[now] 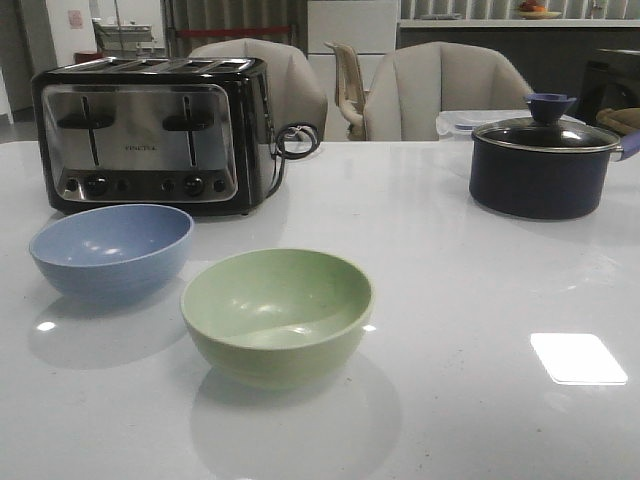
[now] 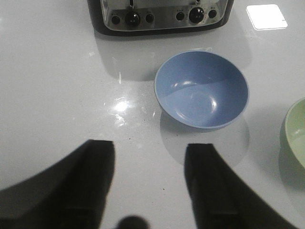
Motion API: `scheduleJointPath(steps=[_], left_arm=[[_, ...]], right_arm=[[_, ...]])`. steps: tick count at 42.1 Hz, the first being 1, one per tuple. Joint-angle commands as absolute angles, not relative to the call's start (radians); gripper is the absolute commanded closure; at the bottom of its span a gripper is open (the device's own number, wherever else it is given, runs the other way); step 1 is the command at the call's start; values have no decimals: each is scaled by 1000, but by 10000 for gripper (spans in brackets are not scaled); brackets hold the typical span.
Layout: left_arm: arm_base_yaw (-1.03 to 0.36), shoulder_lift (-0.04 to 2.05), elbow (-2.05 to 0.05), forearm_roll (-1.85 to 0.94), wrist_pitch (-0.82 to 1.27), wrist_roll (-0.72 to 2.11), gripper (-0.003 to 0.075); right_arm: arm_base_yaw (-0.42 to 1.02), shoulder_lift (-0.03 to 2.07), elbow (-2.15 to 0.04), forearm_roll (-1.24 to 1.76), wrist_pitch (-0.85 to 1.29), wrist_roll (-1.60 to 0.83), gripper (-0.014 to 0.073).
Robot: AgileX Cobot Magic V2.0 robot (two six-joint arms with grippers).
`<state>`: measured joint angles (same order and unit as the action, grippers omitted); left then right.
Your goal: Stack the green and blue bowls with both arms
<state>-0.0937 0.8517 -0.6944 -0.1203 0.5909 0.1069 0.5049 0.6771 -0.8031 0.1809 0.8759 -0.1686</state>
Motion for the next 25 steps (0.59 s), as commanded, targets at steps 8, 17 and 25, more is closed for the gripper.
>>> scheduleJointPath(steps=[8,17,25], left_arm=[[-94,1050,-839,-130,555,108,136],[-94,1288,-975,-136,560,108,136],[-98,1499,-1099,-148,564,108,136]], right_arm=[[503,676,-829,182,814,-179,207],[503,676,-829,182,814,-179,207],[503,676,-829,182,814,-179,207]])
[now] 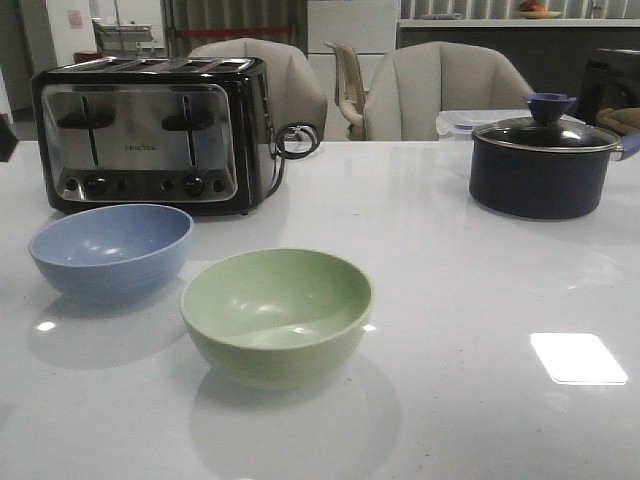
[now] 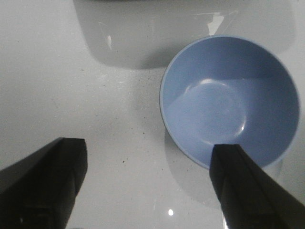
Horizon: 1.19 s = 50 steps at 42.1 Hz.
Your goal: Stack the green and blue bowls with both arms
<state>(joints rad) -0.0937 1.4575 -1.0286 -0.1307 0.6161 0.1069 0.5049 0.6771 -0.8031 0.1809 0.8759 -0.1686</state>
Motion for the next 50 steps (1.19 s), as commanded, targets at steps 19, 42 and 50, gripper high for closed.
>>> scheduleJointPath(steps=[19,42,50], left_arm=[[-145,1831,-1293,-137,562,108,140],[-145,1869,-1315,-127,635,108,626],[-145,1818,-1369,-127,727,108,622]], right_arm=[[503,676,-829,182,814,-179,207],[503,676,-829,182,814,-179,207],[503,676,-829,182,814,-179,207]])
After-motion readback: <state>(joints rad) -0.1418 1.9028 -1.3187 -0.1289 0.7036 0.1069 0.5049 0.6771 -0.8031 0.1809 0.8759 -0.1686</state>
